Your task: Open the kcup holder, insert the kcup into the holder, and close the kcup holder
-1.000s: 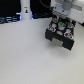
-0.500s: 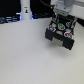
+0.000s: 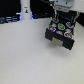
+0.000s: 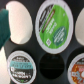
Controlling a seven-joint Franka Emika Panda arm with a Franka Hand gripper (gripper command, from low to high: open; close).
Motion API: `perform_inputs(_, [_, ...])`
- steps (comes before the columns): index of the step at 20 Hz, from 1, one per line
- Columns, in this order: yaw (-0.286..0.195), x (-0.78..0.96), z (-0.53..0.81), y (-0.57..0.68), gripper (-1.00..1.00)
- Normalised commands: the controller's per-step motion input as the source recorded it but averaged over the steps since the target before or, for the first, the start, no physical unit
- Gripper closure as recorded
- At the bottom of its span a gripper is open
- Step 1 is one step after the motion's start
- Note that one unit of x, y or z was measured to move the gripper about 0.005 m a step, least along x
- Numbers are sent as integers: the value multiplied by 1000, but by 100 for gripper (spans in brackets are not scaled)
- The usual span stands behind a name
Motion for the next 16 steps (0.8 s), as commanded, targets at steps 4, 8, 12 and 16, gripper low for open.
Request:
perform_inputs(4, [8,662,243,-480,-100])
perform_inputs(8, [5,722,151,-445,-100])
perform_inputs(12, [21,696,31,-342,-100])
perform_inputs(16, [35,693,-41,-242,-100])
